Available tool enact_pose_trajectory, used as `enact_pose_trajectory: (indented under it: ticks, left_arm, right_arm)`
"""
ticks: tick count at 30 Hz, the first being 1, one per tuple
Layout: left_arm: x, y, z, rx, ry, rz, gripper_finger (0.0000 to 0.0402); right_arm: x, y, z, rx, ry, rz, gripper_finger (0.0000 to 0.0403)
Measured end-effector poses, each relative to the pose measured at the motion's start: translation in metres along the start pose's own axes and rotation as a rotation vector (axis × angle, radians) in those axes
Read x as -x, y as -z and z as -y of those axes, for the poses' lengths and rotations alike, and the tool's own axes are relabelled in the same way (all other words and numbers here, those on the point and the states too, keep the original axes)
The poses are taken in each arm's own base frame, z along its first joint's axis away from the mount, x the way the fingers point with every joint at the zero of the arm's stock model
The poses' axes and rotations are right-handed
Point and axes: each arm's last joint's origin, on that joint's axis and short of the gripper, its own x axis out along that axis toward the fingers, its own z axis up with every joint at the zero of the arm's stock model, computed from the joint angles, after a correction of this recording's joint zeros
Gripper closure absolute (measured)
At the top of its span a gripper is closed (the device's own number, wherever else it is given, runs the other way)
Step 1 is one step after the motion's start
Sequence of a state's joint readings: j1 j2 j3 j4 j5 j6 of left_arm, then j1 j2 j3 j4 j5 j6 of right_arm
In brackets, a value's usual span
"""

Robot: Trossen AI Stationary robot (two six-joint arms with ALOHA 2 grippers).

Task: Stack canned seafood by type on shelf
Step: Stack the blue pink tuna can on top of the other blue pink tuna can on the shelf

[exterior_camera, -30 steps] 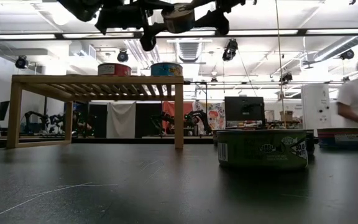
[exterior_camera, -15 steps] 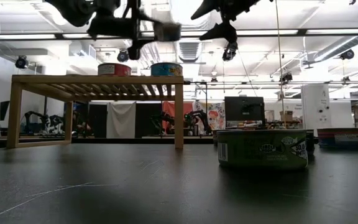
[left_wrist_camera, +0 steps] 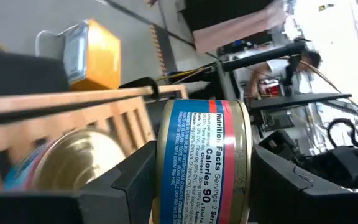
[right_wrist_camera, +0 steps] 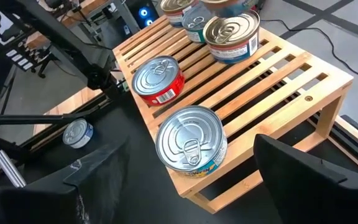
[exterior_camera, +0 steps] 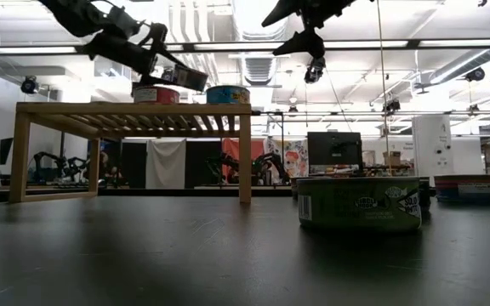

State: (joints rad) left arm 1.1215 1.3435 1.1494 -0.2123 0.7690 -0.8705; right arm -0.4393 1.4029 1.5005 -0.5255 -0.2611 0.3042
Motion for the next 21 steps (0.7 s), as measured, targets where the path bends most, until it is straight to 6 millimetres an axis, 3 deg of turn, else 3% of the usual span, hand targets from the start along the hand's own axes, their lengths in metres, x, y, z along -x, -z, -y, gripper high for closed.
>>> enact_pose_trajectory:
  ticks: [4,21]
  left_arm:
    - [0.0061,0.0035,-0.0098,0.043,-0.075,-0.030,0.0214]
    - [0.0084,0.0077,-0.0124,0.023,-0.138,-0.029,0.0213]
  right_arm:
    - [-0.0006,0.0002,0.0002,-0.001,0.001,-0.002,0.0072]
    - [-0.0045,0.0013,0.0017,-0.004,0.004,-0.011,0.0069]
